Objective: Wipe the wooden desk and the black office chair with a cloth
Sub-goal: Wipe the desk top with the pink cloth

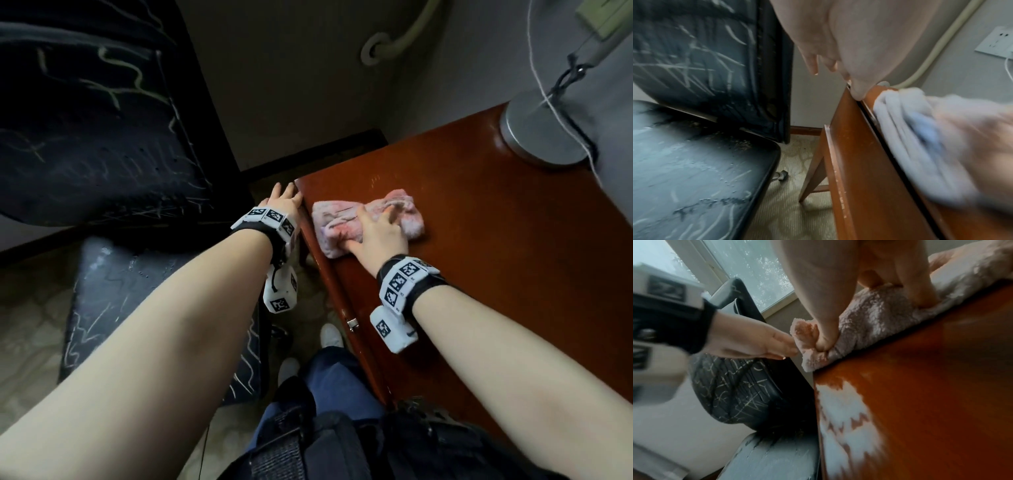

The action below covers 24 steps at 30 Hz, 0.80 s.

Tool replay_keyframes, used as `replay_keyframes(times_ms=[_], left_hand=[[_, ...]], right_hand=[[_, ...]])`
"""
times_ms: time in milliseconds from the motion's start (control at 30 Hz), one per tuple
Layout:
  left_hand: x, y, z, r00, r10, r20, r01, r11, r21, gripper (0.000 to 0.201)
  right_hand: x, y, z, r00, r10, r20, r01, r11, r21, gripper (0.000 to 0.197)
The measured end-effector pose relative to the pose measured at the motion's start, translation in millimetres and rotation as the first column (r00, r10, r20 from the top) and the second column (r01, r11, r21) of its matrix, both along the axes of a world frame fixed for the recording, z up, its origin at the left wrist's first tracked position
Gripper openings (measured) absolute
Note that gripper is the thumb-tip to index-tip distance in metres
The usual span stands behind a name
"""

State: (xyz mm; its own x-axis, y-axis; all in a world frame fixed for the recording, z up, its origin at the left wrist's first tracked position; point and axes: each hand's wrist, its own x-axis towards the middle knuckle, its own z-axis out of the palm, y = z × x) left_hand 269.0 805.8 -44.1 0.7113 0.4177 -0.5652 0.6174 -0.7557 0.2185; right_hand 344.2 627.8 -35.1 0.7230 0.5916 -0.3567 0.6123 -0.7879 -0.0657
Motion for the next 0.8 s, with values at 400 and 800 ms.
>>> replay_keyframes(times_ms=[400, 800], left_hand=[[-9.6, -35.4, -6.0, 0.982, 0.183, 0.049, -0.178, 0.98, -0.09, 0.131], [14.1, -42.6, -18.0, 0.939, 0.344, -0.01, -0.343, 0.932, -0.114, 0.158]], right_hand=[[58.3, 26.3, 22.0, 0.942, 0.315, 0.117, -0.307, 0.948, -0.083, 0.07], [76.9, 32.1, 8.1, 0.79, 0.604, 0.108, -0.58, 0.792, -0.19, 0.062]])
